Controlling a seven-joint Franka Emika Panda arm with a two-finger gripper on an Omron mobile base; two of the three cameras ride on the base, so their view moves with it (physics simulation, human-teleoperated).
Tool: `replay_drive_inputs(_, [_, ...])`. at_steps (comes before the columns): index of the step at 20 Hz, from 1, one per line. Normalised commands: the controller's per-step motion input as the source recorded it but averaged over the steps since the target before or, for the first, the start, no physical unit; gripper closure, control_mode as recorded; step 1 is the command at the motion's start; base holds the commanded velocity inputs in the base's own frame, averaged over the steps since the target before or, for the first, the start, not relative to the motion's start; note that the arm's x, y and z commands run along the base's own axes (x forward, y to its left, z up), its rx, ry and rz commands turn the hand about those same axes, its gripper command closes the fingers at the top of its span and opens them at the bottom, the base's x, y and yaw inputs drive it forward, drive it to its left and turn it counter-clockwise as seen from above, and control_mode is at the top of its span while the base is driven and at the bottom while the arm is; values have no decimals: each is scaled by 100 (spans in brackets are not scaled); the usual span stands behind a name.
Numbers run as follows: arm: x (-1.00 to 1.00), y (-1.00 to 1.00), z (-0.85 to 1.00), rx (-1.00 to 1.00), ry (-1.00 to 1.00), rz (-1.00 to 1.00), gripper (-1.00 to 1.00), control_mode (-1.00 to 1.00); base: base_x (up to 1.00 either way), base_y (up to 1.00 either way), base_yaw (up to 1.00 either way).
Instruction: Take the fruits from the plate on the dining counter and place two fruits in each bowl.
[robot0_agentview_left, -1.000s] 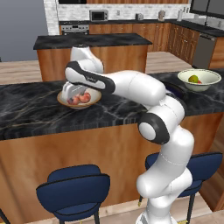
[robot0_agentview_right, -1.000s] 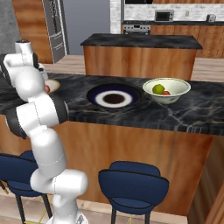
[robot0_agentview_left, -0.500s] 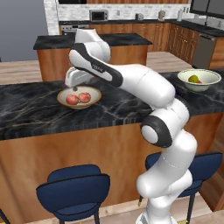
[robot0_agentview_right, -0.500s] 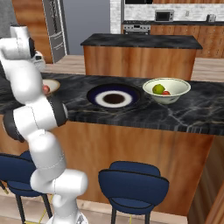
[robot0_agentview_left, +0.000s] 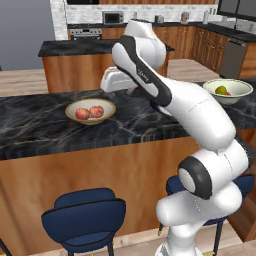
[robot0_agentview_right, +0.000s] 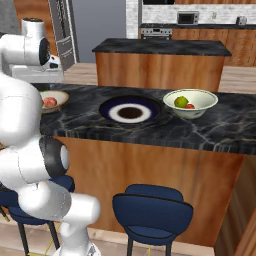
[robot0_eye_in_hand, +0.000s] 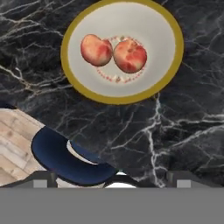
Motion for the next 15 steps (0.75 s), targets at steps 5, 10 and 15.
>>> replay_drive_inputs(5, [-83,-99,-65,12,-17,-22,-100,-100,0,0,0])
replay_drive_inputs(10, [-87,-99,-50,7,-16,-19,-100,-100,0,0,0])
replay_drive_inputs(15, [-100,-38,11,0,-7,-4,-100,-100,0,0,0])
